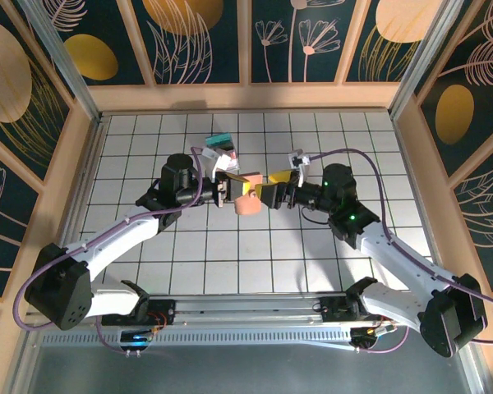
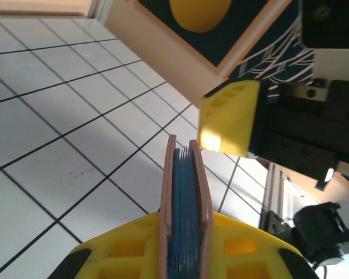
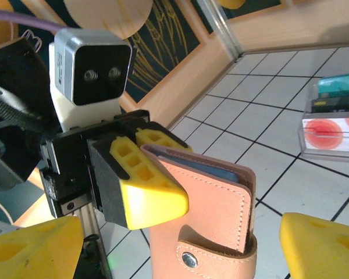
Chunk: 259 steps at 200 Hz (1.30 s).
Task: Take the credit cards out of the card holder
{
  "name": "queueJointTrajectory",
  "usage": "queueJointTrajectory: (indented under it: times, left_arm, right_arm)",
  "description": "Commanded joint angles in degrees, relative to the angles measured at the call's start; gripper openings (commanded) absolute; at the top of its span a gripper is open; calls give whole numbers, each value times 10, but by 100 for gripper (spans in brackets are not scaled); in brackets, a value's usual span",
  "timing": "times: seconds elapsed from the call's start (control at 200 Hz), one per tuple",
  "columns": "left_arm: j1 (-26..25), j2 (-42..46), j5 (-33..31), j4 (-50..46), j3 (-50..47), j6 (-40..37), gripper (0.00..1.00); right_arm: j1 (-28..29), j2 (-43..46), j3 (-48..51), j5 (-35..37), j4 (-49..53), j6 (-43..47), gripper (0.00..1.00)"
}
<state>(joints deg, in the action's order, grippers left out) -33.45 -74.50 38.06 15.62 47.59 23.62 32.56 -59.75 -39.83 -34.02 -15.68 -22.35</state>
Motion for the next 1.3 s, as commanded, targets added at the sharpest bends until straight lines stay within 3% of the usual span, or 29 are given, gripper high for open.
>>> queueJointTrajectory:
  times: [0.0, 0.215, 0.425, 0.67, 0.795, 0.896, 1.031, 1.291]
  left_arm:
    - [1, 8, 65, 80, 8, 21, 0]
    - [1, 17, 74, 100, 3, 40, 0]
    - [1, 14, 69, 126, 1, 70, 0]
    - [1, 5, 63, 152, -3, 97, 0]
    - [1, 0, 59, 152, -3, 109, 12]
    - [1, 2, 55, 145, -9, 110, 27]
    - [2, 17, 48, 116, -30, 95, 47]
    - [8, 73, 45, 118, -103, 84, 62]
  right_arm:
    - [-4, -7, 3, -37, -26, 16, 86]
    - [-6, 3, 17, -25, -23, 22, 82]
    - [-7, -4, 27, -81, -63, 6, 74]
    - [-7, -12, 23, -106, -92, -5, 43]
    - [-7, -11, 20, -101, -96, -10, 23]
    - [-8, -12, 20, -93, -105, -21, 16]
    - [-8, -12, 17, -91, -114, -42, 14]
    - [-9, -34, 8, -116, -131, -76, 13]
